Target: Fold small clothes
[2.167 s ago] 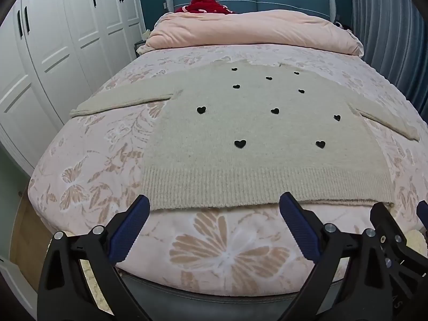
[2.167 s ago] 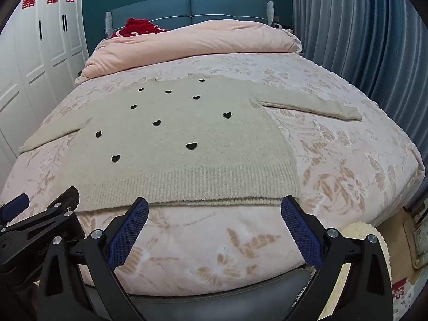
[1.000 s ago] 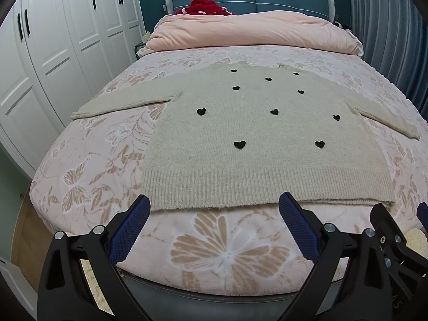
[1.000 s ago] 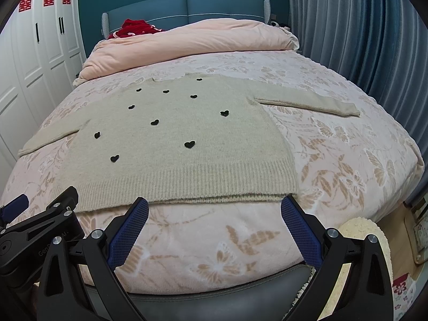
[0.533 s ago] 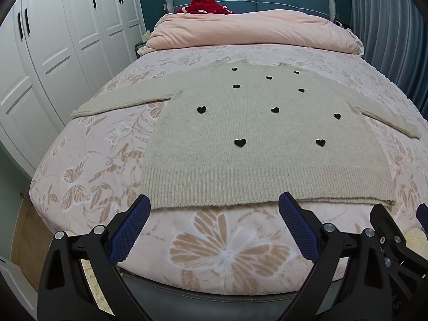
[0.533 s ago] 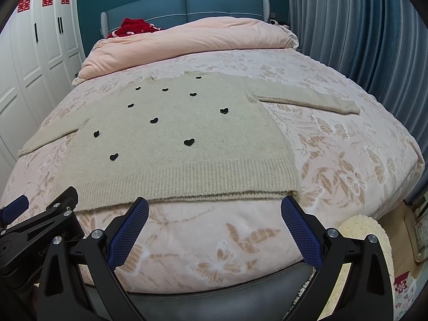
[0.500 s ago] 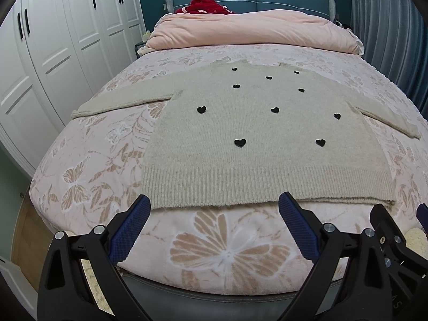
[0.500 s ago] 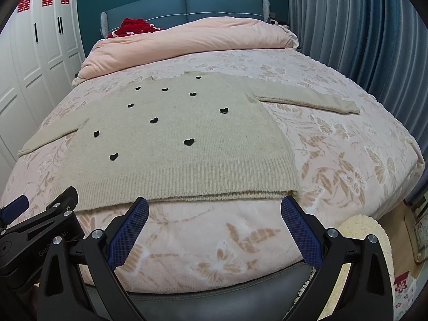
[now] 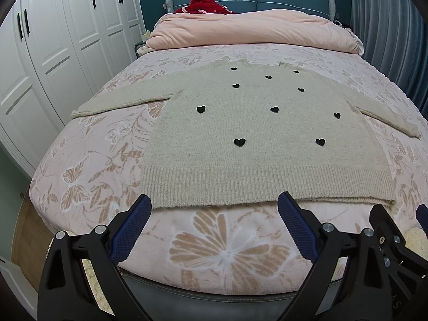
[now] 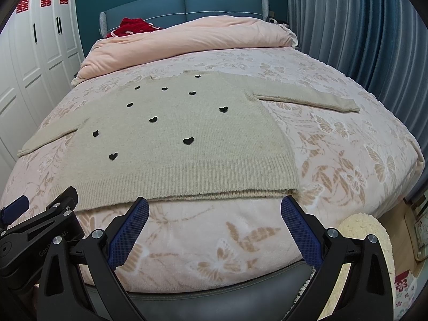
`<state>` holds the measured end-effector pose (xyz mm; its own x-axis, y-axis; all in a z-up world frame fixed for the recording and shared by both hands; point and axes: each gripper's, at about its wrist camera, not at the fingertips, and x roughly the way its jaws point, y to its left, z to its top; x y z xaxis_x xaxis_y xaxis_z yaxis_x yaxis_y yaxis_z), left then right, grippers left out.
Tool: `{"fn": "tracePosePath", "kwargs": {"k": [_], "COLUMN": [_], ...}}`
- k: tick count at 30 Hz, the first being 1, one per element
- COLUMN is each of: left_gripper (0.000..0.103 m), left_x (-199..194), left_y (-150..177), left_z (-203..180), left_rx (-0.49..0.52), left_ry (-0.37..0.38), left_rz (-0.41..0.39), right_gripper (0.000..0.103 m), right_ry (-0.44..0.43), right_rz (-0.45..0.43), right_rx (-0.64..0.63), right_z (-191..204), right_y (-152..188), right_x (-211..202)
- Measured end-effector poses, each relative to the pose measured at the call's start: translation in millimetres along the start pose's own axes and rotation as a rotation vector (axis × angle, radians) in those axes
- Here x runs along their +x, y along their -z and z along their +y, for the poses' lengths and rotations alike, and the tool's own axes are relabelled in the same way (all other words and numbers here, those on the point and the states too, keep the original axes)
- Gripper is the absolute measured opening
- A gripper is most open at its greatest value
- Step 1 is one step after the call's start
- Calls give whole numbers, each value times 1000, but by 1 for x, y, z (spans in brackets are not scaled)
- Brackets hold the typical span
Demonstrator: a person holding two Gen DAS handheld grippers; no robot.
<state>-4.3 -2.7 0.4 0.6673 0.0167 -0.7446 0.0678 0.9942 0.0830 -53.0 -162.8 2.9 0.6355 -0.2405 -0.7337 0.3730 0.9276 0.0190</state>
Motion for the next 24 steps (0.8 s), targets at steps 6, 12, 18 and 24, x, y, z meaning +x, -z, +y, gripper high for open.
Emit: {"fn": "tracePosePath", "kwargs": {"k": [6, 12, 18, 24], "left_gripper": [93, 92, 92, 92], "left_x": [1, 1, 1, 2], "left_y": [1, 1, 2, 2], "left_z": [0, 0, 0, 0], "left_rx": [1, 1, 3, 3], "left_ry": [-1, -1, -2, -3], "left_rz": [1, 1, 2, 3], "right_gripper": [98, 98, 98, 98], "right_ry": [0, -1, 0, -1], "right_rz": [1, 1, 5, 8], "right_rx": [2, 2, 4, 4], "right_z": [0, 0, -1, -1], "right_y": [0, 0, 2, 4], "right_x": [0, 0, 2, 2]}}
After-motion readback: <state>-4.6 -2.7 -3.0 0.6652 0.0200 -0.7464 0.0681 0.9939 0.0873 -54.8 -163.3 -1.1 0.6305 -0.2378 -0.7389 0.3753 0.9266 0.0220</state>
